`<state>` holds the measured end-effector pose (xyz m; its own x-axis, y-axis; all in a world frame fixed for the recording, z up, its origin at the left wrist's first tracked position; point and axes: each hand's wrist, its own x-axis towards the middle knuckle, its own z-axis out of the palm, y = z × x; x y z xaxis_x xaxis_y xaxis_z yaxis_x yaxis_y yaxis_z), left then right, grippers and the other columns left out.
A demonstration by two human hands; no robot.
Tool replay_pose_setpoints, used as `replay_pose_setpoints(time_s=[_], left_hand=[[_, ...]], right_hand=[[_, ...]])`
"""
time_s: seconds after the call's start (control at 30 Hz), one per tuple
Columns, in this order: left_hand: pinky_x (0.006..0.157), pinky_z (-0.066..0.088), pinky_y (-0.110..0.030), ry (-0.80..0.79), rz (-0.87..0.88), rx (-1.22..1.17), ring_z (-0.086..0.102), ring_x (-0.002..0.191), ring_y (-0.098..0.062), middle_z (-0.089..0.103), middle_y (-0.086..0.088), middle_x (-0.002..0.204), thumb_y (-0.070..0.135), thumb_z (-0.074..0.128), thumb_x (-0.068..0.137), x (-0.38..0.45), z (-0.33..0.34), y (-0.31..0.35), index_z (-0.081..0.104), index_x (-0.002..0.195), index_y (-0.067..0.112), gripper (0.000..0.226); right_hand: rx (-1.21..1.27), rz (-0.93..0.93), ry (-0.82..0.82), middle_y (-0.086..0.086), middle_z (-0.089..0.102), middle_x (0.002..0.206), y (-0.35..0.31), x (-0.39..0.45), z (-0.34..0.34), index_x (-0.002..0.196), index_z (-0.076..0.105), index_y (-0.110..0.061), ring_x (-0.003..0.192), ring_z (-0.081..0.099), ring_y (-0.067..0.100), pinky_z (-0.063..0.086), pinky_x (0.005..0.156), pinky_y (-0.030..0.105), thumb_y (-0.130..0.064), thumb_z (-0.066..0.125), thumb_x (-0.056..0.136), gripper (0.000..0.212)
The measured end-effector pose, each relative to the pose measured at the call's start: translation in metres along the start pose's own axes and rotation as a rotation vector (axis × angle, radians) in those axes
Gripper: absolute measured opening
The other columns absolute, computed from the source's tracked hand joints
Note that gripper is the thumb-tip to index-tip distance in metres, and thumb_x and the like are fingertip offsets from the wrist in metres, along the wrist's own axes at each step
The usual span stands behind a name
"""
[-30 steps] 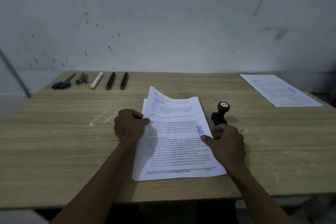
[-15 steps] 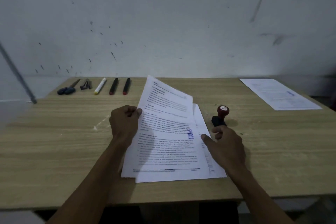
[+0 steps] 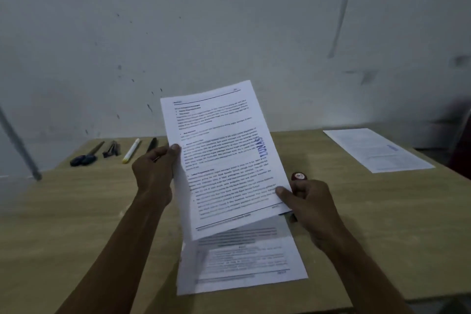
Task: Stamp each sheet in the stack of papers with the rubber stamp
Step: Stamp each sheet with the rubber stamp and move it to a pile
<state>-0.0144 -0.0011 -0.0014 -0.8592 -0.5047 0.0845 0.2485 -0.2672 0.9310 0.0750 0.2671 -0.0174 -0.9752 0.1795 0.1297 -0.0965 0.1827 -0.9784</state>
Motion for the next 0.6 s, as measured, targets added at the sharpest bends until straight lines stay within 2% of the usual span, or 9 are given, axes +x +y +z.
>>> replay_pose_setpoints(time_s=[0.1,0.2,0.3,0.4,0.5,0.6], left_hand=[[0.073,0.053,-0.038,-0.053,0.044,0.092,0.061,0.070,-0.022,0.068,-0.006,0.072,0.007,0.075,0.081,0.001,0.027,0.004,0.068,0.071,0.009,0.012],[0.072,0.056,-0.040,-0.137,0.092,0.180,0.064,0.072,-0.026,0.070,-0.014,0.079,0.008,0.075,0.081,-0.002,0.067,0.006,0.072,0.077,0.007,0.005],[0.061,0.053,-0.032,-0.208,0.148,0.283,0.063,0.064,-0.022,0.071,-0.011,0.077,0.010,0.077,0.080,-0.005,0.117,0.002,0.072,0.077,0.007,0.006],[0.054,0.049,-0.026,-0.302,0.193,0.405,0.066,0.062,-0.023,0.070,-0.007,0.073,0.008,0.076,0.080,-0.011,0.169,-0.010,0.069,0.070,0.009,0.012],[0.064,0.060,-0.038,-0.388,0.193,0.524,0.071,0.065,-0.026,0.072,-0.010,0.073,0.006,0.075,0.079,-0.020,0.219,-0.033,0.071,0.069,0.004,0.011],[0.065,0.061,-0.048,-0.468,0.165,0.606,0.070,0.061,-0.024,0.071,-0.011,0.069,0.004,0.073,0.078,-0.025,0.261,-0.059,0.070,0.066,0.000,0.013]], right_hand=[[0.024,-0.034,0.106,0.006,0.074,0.072,-0.007,0.011,-0.017,0.084,0.073,-0.002,0.050,0.065,0.006,0.043,0.040,0.019,-0.007,0.069,0.089,0.008],[-0.007,-0.059,0.214,0.005,0.073,0.067,-0.007,0.025,-0.043,0.078,0.073,-0.008,0.044,0.062,0.007,0.040,0.038,0.016,-0.009,0.071,0.087,0.010],[-0.034,-0.033,0.311,0.004,0.072,0.064,0.001,0.042,-0.075,0.073,0.072,-0.011,0.045,0.063,0.011,0.039,0.038,0.016,-0.012,0.072,0.087,0.014],[-0.053,0.007,0.403,0.006,0.072,0.069,0.013,0.060,-0.111,0.079,0.073,-0.008,0.050,0.065,0.016,0.042,0.040,0.017,-0.012,0.072,0.087,0.008],[-0.078,0.050,0.506,0.007,0.072,0.074,0.031,0.080,-0.147,0.087,0.073,-0.005,0.060,0.068,0.021,0.047,0.046,0.025,-0.011,0.073,0.086,0.006],[-0.143,0.105,0.579,0.006,0.072,0.074,0.052,0.098,-0.178,0.089,0.074,-0.004,0.065,0.069,0.022,0.053,0.052,0.031,-0.011,0.073,0.086,0.008]])
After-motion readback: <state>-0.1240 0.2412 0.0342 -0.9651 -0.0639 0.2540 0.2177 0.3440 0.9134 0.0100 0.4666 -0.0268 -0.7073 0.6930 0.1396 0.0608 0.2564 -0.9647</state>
